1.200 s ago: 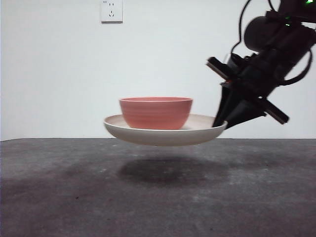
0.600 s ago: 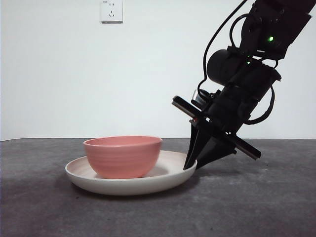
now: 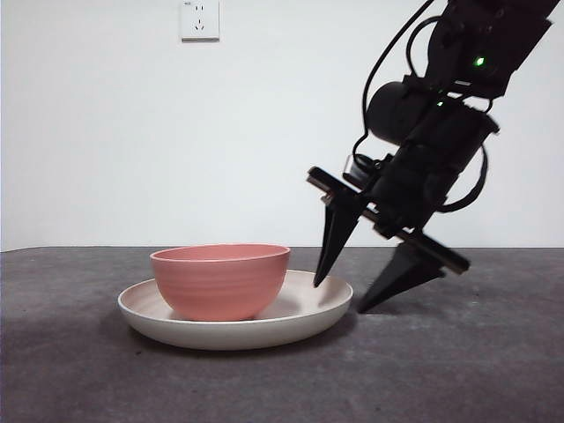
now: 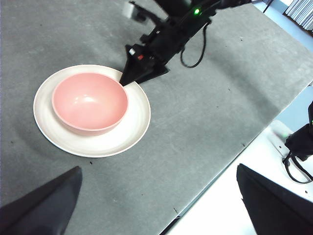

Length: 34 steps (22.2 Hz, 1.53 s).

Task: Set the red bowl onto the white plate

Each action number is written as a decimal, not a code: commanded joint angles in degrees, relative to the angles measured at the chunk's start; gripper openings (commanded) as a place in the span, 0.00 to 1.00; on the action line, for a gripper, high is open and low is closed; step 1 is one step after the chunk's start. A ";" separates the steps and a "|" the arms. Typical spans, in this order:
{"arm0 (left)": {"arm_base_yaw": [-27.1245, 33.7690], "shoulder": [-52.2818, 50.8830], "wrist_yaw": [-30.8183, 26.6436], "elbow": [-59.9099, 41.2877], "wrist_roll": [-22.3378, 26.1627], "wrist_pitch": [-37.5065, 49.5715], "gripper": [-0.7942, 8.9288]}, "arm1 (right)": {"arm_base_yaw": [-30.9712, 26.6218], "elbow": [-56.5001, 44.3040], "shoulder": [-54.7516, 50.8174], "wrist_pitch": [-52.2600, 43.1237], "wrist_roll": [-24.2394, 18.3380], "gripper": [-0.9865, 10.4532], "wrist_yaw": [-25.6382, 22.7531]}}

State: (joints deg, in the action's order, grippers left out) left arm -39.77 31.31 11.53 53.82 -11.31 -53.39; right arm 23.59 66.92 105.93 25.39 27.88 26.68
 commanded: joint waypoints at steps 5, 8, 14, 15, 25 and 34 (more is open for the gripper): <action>-0.33 0.11 0.09 0.55 -0.07 1.05 0.60 | 0.28 1.20 -15.85 9.44 -8.70 0.59 -3.34; -0.33 0.11 0.09 0.55 -0.09 2.01 0.60 | 1.40 1.20 -26.34 15.50 -13.62 0.63 -6.69; -0.33 0.11 0.09 0.55 0.28 2.34 0.60 | 3.58 1.03 -46.07 27.63 -18.12 0.63 -17.31; -0.33 0.11 0.09 0.55 0.28 2.34 0.60 | 4.15 0.76 -48.89 28.89 -18.80 0.63 -18.10; -0.33 0.11 0.09 0.55 0.26 2.25 0.60 | 5.53 -2.01 -65.05 35.30 -20.02 0.63 -18.14; -0.33 0.11 0.09 0.55 0.26 2.23 0.60 | 5.53 -2.43 -72.39 37.70 -19.98 0.63 -18.10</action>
State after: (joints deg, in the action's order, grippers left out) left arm -39.77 31.31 11.55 53.82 -11.31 -51.59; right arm 28.82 64.01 33.26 63.48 8.34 8.78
